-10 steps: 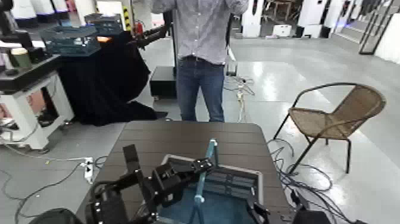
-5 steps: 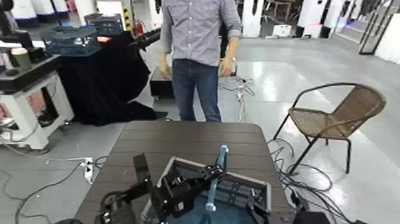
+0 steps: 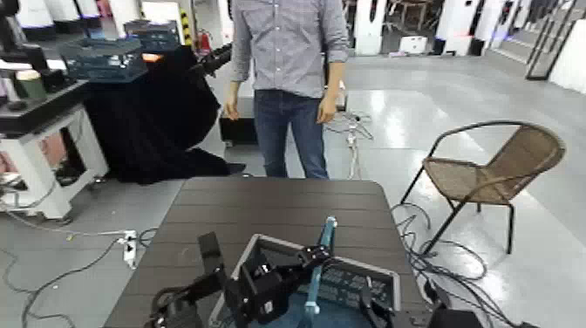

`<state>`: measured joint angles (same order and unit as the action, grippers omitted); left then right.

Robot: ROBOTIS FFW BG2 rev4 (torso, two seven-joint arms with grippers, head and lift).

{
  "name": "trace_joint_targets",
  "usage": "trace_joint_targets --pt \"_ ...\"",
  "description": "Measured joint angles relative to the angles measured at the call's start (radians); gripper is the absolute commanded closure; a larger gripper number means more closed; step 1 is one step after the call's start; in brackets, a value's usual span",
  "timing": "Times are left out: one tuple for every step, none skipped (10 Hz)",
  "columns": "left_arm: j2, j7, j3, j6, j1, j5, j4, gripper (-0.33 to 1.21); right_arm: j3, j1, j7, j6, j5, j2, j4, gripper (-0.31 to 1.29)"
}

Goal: Grasp the handle of the crate.

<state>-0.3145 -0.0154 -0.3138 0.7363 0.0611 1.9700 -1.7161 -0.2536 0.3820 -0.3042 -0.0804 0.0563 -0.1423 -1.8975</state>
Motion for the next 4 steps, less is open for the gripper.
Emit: trace_joint_targets --pt "0.0 0.001 -0.003 0.0 0.001 0.003 0.002 1.2 0.0 0.0 0.002 0.0 0.001 0.001 0.0 0.15" --pt "0.0 0.005 -0.005 -0.003 0.001 0.004 0.004 1.2 0.001 0.0 0.002 0.002 0.003 0.001 0.0 0.15" --pt "0.0 0.007 -0.007 -0.005 0.001 0.004 0.006 1.2 0.002 0.0 0.002 0.003 0.004 0.001 0.0 0.15" --pt "0.001 0.008 -0.008 -0.006 0.001 0.004 0.007 1.2 0.003 0.0 0.002 0.007 0.004 0.001 -0.002 0.15"
